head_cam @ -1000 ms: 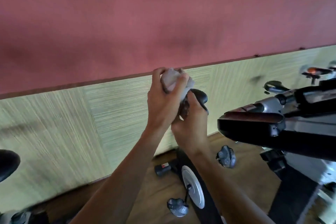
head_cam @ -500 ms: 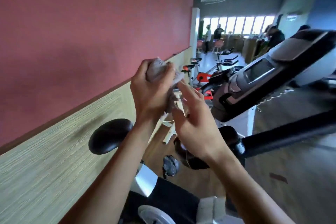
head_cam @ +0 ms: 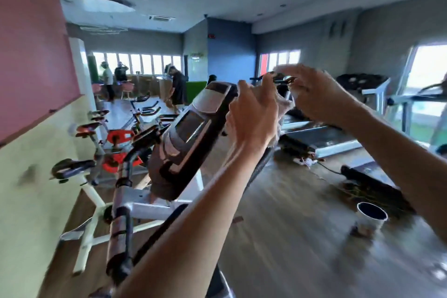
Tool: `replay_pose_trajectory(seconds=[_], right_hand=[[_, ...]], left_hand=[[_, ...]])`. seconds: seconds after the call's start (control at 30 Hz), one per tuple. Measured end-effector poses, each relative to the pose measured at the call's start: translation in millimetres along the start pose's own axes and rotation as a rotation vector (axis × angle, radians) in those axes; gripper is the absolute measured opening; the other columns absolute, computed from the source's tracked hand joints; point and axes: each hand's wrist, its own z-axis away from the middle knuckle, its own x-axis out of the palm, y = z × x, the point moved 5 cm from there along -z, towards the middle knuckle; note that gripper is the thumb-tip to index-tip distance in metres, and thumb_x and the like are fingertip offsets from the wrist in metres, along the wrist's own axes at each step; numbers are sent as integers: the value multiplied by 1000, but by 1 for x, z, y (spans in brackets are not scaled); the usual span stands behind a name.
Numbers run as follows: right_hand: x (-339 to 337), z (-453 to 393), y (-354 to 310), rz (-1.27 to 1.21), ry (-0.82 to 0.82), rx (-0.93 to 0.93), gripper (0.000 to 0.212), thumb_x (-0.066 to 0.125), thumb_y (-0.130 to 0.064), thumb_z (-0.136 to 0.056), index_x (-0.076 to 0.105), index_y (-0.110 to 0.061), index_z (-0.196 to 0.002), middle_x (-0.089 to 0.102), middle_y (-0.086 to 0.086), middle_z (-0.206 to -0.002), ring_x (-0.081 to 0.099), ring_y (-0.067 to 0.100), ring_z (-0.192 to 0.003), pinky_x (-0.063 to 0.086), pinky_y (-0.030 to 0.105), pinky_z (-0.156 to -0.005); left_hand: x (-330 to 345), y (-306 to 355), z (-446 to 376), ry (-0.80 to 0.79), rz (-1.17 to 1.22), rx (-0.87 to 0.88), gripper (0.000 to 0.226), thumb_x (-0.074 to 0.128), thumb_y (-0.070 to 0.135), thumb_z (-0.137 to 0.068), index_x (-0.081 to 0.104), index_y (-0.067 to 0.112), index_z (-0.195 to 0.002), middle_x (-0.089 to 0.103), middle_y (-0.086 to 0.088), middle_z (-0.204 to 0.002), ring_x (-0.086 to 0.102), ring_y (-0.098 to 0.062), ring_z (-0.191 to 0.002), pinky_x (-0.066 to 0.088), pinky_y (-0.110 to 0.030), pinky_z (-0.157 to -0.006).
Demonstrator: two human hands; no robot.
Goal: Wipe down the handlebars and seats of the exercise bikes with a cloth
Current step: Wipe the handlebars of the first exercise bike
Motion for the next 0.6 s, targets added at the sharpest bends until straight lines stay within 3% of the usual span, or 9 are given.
replay_pose_trajectory(seconds=[0.07,0.17,0.2,0.3,0.37,0.4,0.47,0.53,0.6], right_hand=[[2,-12,12,146,-104,4,58,39,5,-94,58,-20,-143,66,10,-133,60,-1,-80,46,7,-73],[3,-22,23,215,-240,-31,56,40,9,-88,68,-15,-130,68,14,-126,67,27,-106,55,41,-94],[3,-22,25,251,-274,-39,59,40,9,-87,66,-16,-133,67,14,-127,66,29,-106,54,42,-93],[1,-22,24,337,-331,-11,70,41,12,-88,48,-18,-152,59,18,-142,56,4,-82,40,0,-69],[-1,-20,17,312,-332,-22,69,41,13,-91,44,-15,-154,61,21,-138,30,-9,-62,33,-3,-54],[-4,-18,16,290,-330,-11,68,40,14,-92,43,-15,-154,65,19,-129,27,-7,-57,34,-2,-52],[-4,-17,23,255,-337,7,68,38,15,-94,42,-16,-155,67,10,-107,40,-2,-53,36,2,-52],[-1,-15,31,260,-337,-14,60,38,12,-99,43,-12,-153,63,14,-121,62,4,-80,37,3,-68],[-2,-17,35,192,-302,-10,51,37,9,-102,47,-6,-149,57,22,-140,58,34,-120,38,14,-85]], left_hand=[[26,-8,-10,14,-36,32,41,39,53,-101,50,13,-102,65,-11,-97,60,-29,-82,48,-39,-71],[42,-20,-10,13,-45,250,18,48,18,-94,60,6,-98,62,-19,-103,47,-37,-103,36,-47,-73],[42,-24,-7,5,-8,259,18,47,18,-95,58,7,-105,59,-21,-108,47,-38,-106,40,-50,-77],[41,-27,25,-23,-66,252,46,41,49,-102,54,10,-121,57,-16,-116,56,-34,-102,50,-46,-85],[43,-24,45,-40,-220,332,61,38,57,-100,51,9,-137,57,-18,-124,59,-34,-101,53,-46,-82],[46,-23,47,-29,-298,373,65,39,56,-101,48,7,-142,56,-20,-127,60,-36,-101,54,-46,-80],[53,-19,35,2,-329,381,67,40,53,-101,48,2,-143,56,-23,-127,62,-39,-99,56,-46,-77],[60,-8,13,22,-302,375,69,41,51,-100,49,-4,-142,57,-26,-128,62,-41,-106,56,-47,-85],[66,2,-3,31,-281,371,75,40,52,-97,46,-5,-145,57,-25,-132,61,-39,-113,53,-46,-91]])
